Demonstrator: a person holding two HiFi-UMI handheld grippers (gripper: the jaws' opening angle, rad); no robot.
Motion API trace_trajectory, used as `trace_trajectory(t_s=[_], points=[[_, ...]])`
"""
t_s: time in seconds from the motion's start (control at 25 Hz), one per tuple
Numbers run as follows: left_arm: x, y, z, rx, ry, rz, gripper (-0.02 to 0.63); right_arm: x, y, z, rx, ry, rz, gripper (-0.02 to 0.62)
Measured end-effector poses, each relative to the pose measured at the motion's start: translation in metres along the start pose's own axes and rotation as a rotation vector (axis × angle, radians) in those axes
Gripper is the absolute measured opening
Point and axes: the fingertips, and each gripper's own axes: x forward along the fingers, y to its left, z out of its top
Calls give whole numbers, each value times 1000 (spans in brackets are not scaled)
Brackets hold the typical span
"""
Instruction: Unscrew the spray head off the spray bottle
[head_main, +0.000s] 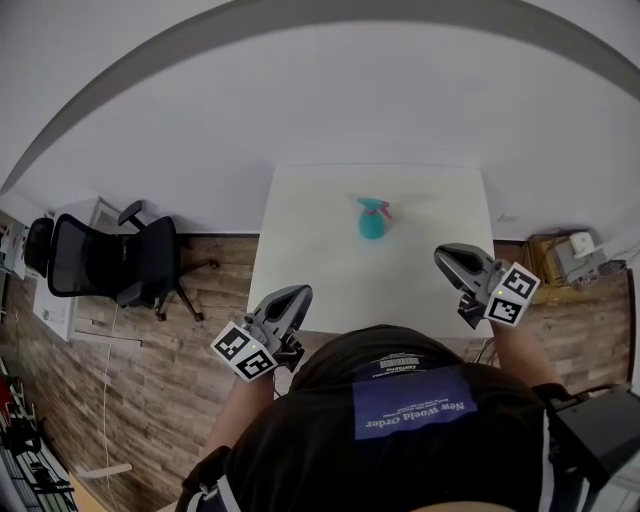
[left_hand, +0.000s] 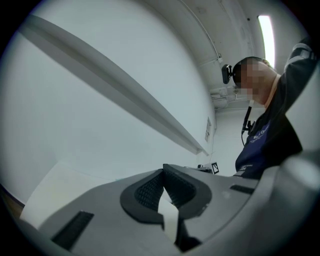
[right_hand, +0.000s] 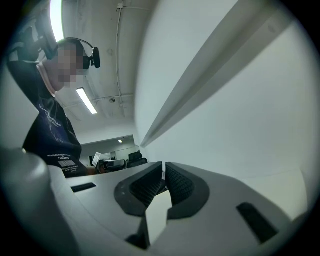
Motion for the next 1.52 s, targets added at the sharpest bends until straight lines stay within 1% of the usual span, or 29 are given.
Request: trace_trajectory(t_s=[0.2, 0.36, 0.6, 0.84, 1.04, 1.2, 1.28, 1.36, 1.44, 1.52], points=[[15, 6, 1, 2, 28, -24, 2, -5, -14, -8, 22, 0, -31, -3], [19, 29, 6, -15, 28, -66, 2, 9, -21, -14, 25, 3, -76, -3], [5, 83, 24, -24, 33, -172, 2, 57, -7, -10, -11, 4, -170, -3], [-19, 150, 46, -51, 26, -233, 2, 119, 1, -8, -36, 19, -244, -3], [-30, 187, 47, -95, 26, -265, 2, 155, 13, -12, -53, 61, -259, -2], [-21, 193, 44, -97, 30, -277, 2, 158, 11, -17, -55, 90, -259, -2], [-14, 191, 43, -78, 43, -273, 2, 154, 4, -18, -55, 99, -247, -2], [-4, 188, 42, -32, 76, -266, 2, 150, -5, -18, -56, 106, -226, -2], [12, 186, 40, 45, 142, -259, 2, 143, -18, -16, -53, 104, -203, -2], [32, 181, 36, 152, 229, -257, 2, 135, -32, -14, -49, 98, -180, -2]])
